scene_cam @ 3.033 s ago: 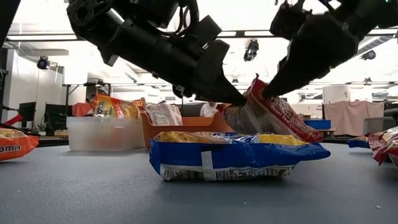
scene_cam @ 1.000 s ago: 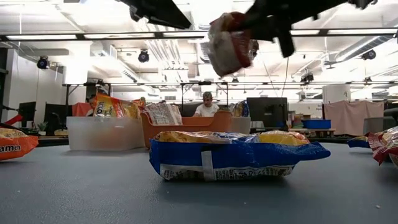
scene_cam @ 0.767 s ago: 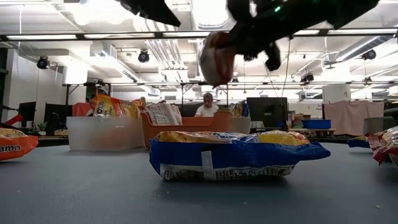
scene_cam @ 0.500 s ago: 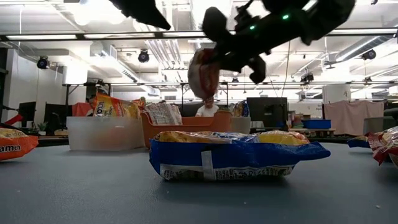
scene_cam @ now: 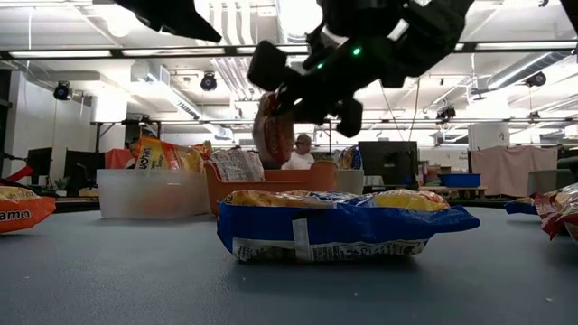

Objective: Sort Maruchan noodles
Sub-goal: Put the red noodle pack into the orange bin

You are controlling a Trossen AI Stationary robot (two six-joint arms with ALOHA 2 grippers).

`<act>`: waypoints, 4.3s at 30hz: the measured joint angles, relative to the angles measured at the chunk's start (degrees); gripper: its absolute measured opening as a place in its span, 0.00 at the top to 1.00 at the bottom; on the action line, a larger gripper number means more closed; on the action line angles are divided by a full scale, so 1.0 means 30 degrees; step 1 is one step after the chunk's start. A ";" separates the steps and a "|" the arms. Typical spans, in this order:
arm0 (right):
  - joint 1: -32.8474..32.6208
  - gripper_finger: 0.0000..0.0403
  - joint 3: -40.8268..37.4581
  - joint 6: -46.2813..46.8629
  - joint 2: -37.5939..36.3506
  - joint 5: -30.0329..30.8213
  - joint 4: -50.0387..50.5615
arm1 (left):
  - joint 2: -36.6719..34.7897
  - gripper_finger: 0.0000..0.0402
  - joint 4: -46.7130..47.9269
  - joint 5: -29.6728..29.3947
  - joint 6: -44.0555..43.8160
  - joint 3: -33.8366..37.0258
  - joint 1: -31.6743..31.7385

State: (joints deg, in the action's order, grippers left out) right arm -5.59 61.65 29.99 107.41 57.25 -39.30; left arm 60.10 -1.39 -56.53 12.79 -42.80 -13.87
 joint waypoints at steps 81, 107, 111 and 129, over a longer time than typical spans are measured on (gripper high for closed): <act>0.2473 0.95 0.2820 -0.0375 -0.4868 -1.3284 1.8031 | 0.4589 0.88 0.1589 0.9078 -0.0429 0.2182 0.0612; 0.4504 0.98 0.2791 -0.0700 -0.2102 -1.5240 1.7959 | 0.8602 1.00 -0.0552 0.9085 -0.1084 0.2452 0.3538; 0.4504 0.98 0.2820 -0.0669 -0.1431 -1.5247 1.7575 | 0.8617 1.00 -0.0721 0.9078 -0.1084 0.2452 0.3597; 0.4504 0.98 0.2820 -0.0990 -0.0446 -1.5230 1.4885 | 0.8653 1.00 -0.2004 0.9638 -0.1088 0.2452 0.3694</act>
State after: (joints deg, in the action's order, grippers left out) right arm 7.92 70.11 27.02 106.07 11.56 5.36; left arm 86.06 -7.40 -27.62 9.53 -35.44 -2.79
